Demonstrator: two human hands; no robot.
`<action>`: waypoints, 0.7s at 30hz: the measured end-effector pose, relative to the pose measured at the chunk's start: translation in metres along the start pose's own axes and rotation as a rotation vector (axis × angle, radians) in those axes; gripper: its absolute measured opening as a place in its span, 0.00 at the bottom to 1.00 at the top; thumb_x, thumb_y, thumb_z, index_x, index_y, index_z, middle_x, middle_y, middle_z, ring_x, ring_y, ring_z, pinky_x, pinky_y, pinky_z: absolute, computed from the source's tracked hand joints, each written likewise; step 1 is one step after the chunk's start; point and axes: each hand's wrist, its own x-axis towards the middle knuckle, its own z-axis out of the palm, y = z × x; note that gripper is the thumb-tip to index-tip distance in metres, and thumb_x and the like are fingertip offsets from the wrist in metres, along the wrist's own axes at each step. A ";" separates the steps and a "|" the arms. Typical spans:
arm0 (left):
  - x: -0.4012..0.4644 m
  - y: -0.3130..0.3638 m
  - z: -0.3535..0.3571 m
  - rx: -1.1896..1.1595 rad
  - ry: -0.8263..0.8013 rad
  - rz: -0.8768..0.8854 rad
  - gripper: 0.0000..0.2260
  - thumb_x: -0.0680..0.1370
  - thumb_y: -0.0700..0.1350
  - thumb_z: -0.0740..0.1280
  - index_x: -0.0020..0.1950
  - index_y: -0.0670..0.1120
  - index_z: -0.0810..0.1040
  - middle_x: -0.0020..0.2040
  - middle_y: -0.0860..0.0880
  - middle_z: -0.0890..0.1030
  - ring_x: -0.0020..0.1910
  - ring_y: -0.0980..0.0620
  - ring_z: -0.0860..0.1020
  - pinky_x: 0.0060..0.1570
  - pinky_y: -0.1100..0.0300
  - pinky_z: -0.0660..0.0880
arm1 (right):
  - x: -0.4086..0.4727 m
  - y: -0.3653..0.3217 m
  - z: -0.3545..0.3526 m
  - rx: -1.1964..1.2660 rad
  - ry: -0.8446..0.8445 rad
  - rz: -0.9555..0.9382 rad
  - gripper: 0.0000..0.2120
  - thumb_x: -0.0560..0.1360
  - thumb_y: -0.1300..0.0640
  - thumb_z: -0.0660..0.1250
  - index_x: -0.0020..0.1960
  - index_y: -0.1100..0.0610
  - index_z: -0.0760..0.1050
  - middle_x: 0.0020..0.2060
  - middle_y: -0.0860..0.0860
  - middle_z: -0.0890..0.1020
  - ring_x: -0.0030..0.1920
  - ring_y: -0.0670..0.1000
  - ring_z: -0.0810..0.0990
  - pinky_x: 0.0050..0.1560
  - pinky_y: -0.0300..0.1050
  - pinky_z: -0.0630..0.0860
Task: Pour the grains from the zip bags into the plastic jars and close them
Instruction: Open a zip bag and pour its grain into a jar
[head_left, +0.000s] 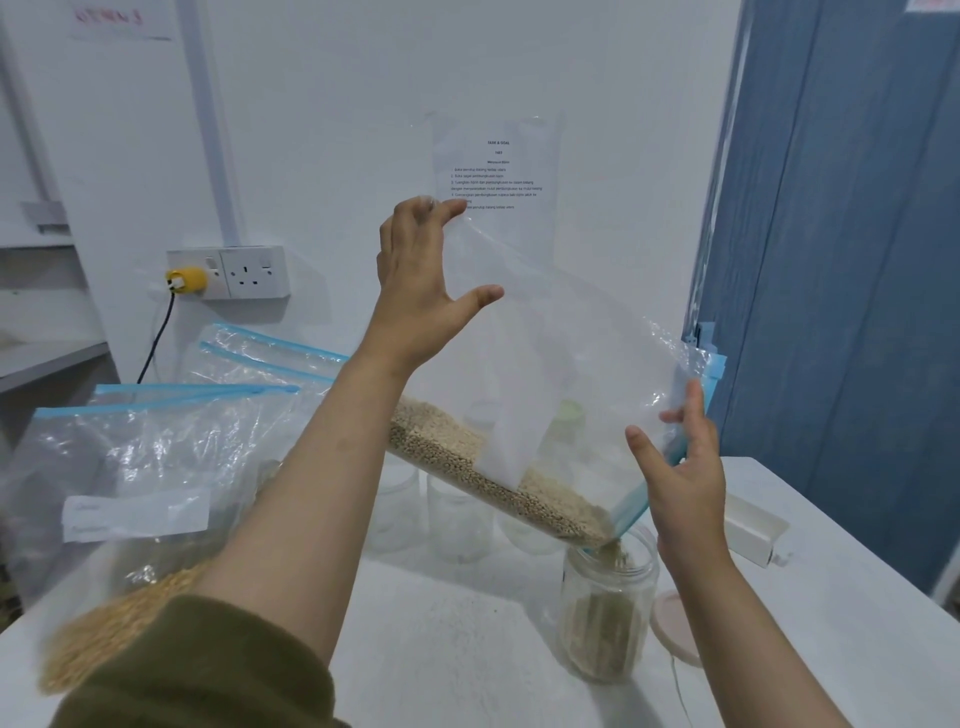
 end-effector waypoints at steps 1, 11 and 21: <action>0.000 0.000 0.000 0.001 0.000 0.001 0.35 0.71 0.57 0.74 0.73 0.49 0.65 0.68 0.47 0.62 0.70 0.50 0.59 0.72 0.45 0.61 | 0.000 0.000 0.000 0.000 0.000 -0.001 0.36 0.77 0.56 0.71 0.79 0.42 0.58 0.52 0.40 0.72 0.62 0.47 0.71 0.69 0.59 0.69; 0.001 -0.001 0.001 0.004 -0.004 0.007 0.35 0.71 0.57 0.73 0.73 0.49 0.65 0.68 0.46 0.63 0.70 0.50 0.59 0.72 0.44 0.61 | -0.001 -0.002 0.000 -0.003 0.009 -0.003 0.35 0.77 0.57 0.70 0.79 0.43 0.58 0.52 0.43 0.72 0.60 0.44 0.70 0.69 0.54 0.68; 0.000 0.000 0.003 0.007 -0.009 0.014 0.34 0.72 0.57 0.74 0.73 0.48 0.65 0.68 0.47 0.62 0.70 0.50 0.59 0.72 0.44 0.61 | 0.000 0.000 -0.001 -0.003 0.005 0.009 0.35 0.77 0.56 0.70 0.79 0.44 0.58 0.53 0.44 0.72 0.61 0.45 0.70 0.70 0.55 0.68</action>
